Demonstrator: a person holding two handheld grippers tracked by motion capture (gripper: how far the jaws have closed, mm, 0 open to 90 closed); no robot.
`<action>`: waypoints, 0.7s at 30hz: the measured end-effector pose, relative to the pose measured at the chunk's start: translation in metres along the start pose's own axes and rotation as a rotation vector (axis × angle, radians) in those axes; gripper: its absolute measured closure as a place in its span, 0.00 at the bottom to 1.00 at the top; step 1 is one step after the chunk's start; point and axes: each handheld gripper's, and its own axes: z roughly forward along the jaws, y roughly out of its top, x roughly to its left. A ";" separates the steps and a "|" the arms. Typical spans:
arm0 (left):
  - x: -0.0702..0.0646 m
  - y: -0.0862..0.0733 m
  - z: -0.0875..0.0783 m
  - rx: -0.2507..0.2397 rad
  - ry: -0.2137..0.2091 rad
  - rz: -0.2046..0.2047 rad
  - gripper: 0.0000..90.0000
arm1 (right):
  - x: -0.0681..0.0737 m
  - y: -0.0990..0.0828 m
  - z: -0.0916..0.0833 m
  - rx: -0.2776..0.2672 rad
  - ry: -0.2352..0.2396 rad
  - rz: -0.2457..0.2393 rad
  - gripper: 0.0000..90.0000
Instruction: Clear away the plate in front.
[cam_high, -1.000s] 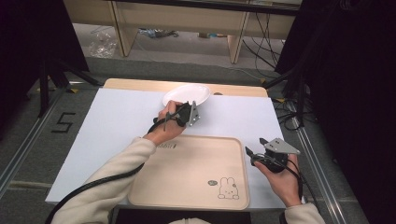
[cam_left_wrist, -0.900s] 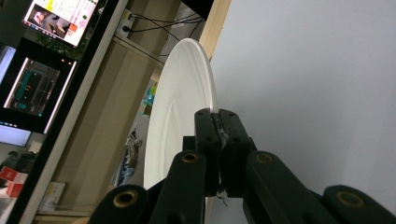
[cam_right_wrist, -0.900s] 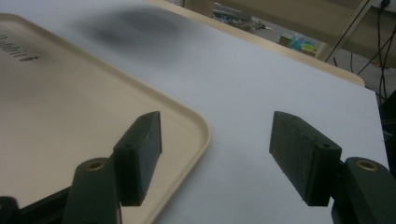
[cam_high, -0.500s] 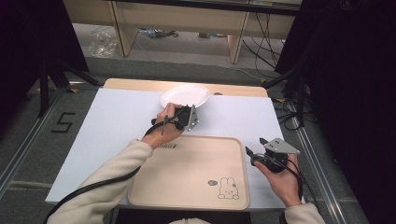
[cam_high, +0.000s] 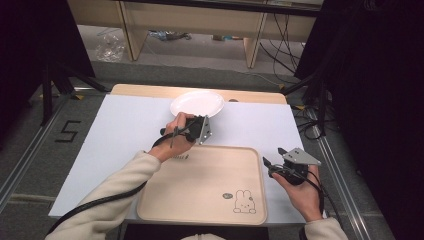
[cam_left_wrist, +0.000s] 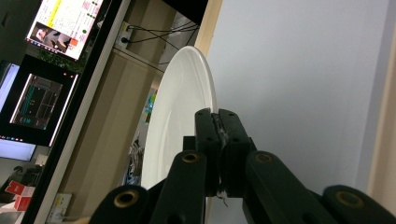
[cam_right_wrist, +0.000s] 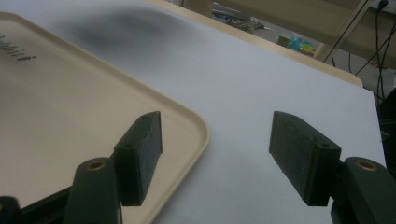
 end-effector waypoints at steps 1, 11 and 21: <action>-0.001 0.000 -0.001 -0.005 0.000 -0.008 0.98 | 0.000 0.000 0.000 -0.003 -0.003 -0.008 0.39; -0.004 -0.002 -0.015 -0.008 -0.010 -0.008 0.98 | -0.001 0.000 0.001 -0.013 -0.013 -0.021 0.40; -0.008 -0.005 -0.031 -0.009 -0.029 -0.001 0.98 | -0.001 0.000 0.001 -0.012 -0.016 -0.023 0.40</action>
